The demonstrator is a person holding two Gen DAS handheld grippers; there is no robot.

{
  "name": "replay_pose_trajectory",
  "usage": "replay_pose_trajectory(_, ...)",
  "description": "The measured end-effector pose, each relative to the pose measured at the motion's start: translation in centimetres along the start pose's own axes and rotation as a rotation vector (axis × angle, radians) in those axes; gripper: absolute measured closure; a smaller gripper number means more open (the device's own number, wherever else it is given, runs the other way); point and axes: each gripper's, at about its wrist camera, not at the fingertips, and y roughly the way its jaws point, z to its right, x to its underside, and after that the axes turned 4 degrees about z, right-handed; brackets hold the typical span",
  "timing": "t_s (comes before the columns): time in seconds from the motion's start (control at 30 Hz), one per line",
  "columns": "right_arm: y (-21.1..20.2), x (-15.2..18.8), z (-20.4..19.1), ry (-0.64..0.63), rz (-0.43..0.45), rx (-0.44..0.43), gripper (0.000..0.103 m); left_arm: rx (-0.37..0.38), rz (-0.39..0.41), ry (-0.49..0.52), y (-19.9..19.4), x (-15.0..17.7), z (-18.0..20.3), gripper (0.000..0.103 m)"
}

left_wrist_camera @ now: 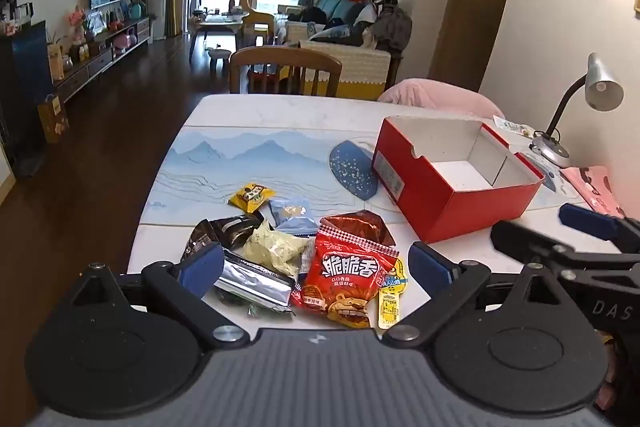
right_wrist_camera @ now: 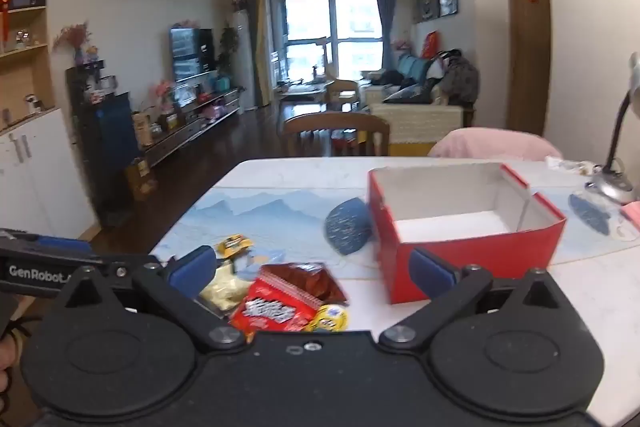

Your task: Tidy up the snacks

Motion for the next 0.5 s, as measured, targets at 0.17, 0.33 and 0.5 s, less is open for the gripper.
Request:
replay_pose_trajectory(0.17, -0.1, 0.1, -0.4, 0.007, 0.001, -0.014, 0.0, -0.008, 0.005, -0.008, -0.3, -0.4, -0.7, 0.004)
replay_pose_trajectory(0.33, -0.5, 0.2, -0.9, 0.022, 0.01, 0.001, 0.0, -0.013, 0.013, 0.014, -0.7, 0.0, 0.1, 0.004)
replay_pose_trajectory(0.5, -0.8, 0.1, -1.0, 0.016, 0.004, -0.008, 0.0, -0.007, 0.022, 0.012, -1.8, -0.1, -0.3, 0.004)
